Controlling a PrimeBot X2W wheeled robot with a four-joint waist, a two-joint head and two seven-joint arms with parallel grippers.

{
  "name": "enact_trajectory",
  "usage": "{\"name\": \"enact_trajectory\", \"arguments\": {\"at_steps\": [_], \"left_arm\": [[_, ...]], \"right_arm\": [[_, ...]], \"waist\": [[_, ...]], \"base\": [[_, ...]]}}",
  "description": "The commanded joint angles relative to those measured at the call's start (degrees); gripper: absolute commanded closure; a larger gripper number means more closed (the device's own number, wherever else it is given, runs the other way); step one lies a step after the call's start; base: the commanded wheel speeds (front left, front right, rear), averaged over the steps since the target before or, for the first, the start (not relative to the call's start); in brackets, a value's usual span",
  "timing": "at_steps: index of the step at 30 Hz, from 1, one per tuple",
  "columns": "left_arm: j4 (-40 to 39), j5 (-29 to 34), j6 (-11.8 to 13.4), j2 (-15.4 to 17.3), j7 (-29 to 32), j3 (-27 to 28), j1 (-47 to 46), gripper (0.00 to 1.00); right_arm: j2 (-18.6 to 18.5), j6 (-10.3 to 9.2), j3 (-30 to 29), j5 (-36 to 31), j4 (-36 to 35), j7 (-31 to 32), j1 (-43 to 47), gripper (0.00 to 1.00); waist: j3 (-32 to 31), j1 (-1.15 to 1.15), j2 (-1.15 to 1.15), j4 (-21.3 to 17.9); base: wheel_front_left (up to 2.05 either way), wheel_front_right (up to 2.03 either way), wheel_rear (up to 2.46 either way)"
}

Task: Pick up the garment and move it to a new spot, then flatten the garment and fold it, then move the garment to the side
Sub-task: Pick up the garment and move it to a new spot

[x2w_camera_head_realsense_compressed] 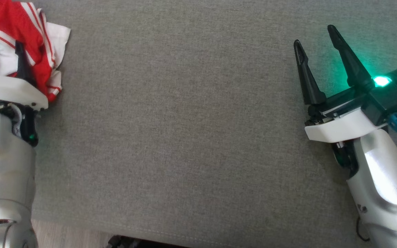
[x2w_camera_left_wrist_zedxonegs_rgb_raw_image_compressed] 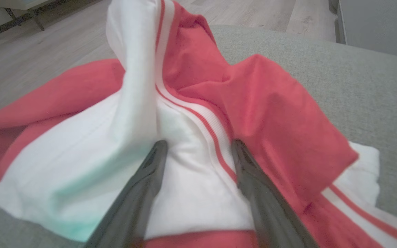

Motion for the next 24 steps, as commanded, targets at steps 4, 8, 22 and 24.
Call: {"name": "enact_trajectory", "arguments": {"at_steps": [4, 8, 22, 24], "left_arm": [[0.56, 0.11, 0.10, 3.95, -1.45, -1.52, -0.93, 1.00], [-1.19, 1.26, 0.10, 5.95, -4.99, -3.91, -2.06, 1.00], [-27.01, -0.94, 0.09, 5.48, -6.42, -19.57, -1.30, 1.00], [-30.07, -2.23, 0.09, 3.99, -6.42, -22.45, -0.24, 1.00]], "right_arm": [[-0.21, -0.05, 0.67, 0.48, 0.96, 0.22, 2.35, 0.00], [1.14, -0.05, 0.67, 0.90, 1.68, 0.22, 2.82, 0.00], [7.29, -0.05, -0.67, 3.98, 4.72, 0.22, 7.43, 0.00], [7.77, -0.05, -0.68, 4.24, 4.96, 0.22, 7.98, 0.00]], "waist": [[-1.25, -0.01, 0.00, -0.38], [-4.06, -0.01, 0.00, -0.65], [-16.45, -0.01, 0.00, -7.88], [-17.47, -0.01, 0.00, -10.01]], "base": [[0.00, 0.00, 0.00], [0.00, 0.00, 0.00], [0.00, 0.00, 0.00], [0.00, 0.00, 0.00]]}}
